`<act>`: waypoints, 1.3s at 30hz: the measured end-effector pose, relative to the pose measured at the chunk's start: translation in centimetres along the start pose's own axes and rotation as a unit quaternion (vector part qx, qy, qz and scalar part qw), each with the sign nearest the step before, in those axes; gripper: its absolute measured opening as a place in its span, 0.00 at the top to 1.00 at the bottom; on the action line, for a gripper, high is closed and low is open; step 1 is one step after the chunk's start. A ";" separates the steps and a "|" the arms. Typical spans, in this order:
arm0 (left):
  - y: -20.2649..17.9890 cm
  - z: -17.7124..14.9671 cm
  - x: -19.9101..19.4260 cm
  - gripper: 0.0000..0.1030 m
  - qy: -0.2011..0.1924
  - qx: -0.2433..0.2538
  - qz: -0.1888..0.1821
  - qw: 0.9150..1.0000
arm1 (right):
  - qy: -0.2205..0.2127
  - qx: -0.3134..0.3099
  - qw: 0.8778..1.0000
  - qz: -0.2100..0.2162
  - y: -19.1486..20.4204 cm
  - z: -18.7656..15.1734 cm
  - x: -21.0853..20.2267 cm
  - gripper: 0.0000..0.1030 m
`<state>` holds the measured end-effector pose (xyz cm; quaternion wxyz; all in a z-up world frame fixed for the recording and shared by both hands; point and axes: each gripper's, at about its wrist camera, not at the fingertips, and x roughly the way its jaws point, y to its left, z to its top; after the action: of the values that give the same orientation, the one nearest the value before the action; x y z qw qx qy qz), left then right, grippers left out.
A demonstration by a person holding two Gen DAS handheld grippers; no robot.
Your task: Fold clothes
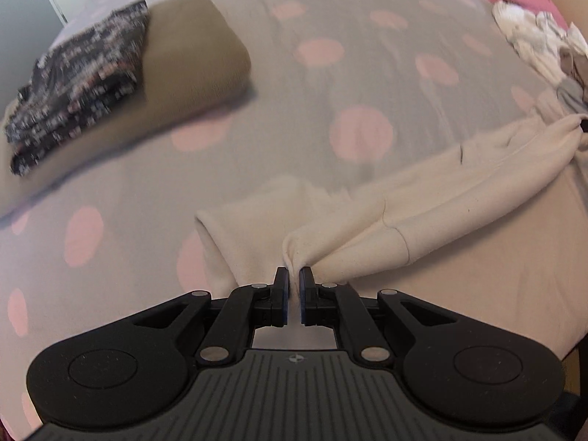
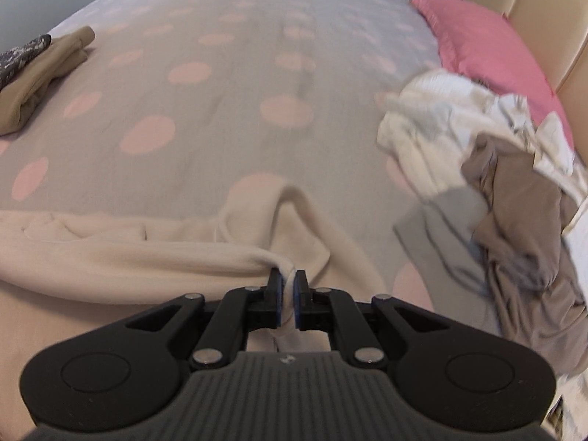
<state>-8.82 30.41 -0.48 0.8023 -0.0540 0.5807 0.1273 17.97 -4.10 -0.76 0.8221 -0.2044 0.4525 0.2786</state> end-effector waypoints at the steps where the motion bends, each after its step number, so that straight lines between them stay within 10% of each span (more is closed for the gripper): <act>1: -0.2 -0.5 0.3 0.96 0.010 0.005 0.002 1.000 | 0.009 0.004 1.000 0.005 -0.2 -0.4 0.1 0.93; 10: -0.6 -2.9 0.7 1.00 0.034 0.028 0.035 0.998 | 0.034 -0.034 0.999 0.022 0.8 -2.4 0.3 0.92; 15: -1.6 -2.3 -1.7 1.00 -0.009 0.035 0.008 0.999 | -0.005 -0.051 0.998 0.026 1.3 -2.3 -2.3 0.63; 22: -4.4 0.3 -2.1 0.65 -0.078 0.061 -0.042 0.994 | -0.076 -0.073 0.991 0.084 2.6 -1.0 -5.1 0.62; 39: -12.6 5.5 6.0 0.57 -0.074 0.137 -0.131 0.979 | 0.008 -0.112 0.979 0.170 7.2 1.6 2.8 0.48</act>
<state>1.39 20.48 -5.17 0.8528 -0.0095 0.5192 -0.0556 15.56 3.05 -2.95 0.7313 -0.2174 0.4529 0.4613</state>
